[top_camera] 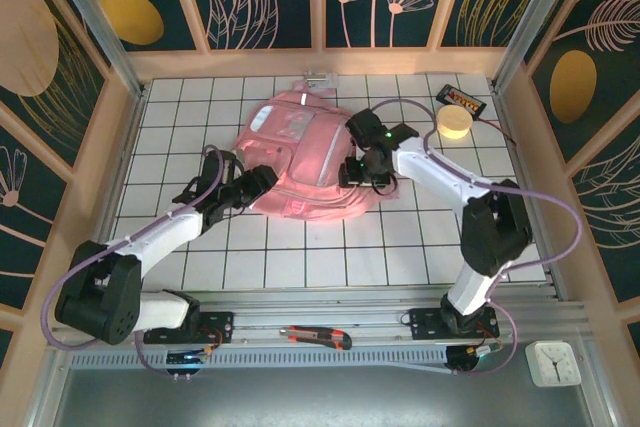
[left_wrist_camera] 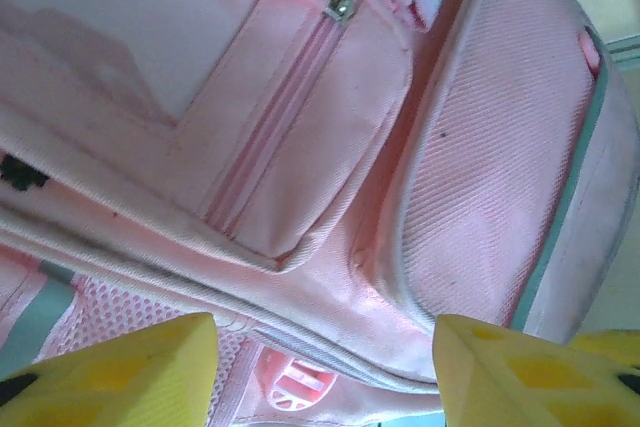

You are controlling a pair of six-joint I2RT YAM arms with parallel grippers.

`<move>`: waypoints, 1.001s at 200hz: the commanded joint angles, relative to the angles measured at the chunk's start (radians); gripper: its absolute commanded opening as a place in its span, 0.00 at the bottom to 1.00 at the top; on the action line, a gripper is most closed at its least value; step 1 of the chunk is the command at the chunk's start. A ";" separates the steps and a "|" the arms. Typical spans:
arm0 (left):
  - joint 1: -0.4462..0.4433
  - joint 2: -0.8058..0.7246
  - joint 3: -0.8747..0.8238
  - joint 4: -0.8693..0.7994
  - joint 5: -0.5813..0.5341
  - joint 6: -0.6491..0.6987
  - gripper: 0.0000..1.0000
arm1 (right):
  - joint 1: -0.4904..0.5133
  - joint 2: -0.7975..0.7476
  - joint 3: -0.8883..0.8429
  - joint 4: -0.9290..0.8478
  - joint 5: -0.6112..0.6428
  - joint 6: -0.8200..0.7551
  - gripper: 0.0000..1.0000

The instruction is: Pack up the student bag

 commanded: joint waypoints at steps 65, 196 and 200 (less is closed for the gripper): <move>0.011 0.058 0.043 -0.016 0.049 0.055 0.61 | 0.131 0.009 -0.018 0.079 0.160 -0.044 0.54; 0.065 0.004 -0.060 0.060 0.091 -0.042 0.61 | 0.185 0.152 0.086 0.056 0.338 -0.103 0.31; 0.065 0.004 -0.059 0.061 0.091 -0.044 0.62 | 0.188 0.157 0.089 0.057 0.339 -0.105 0.30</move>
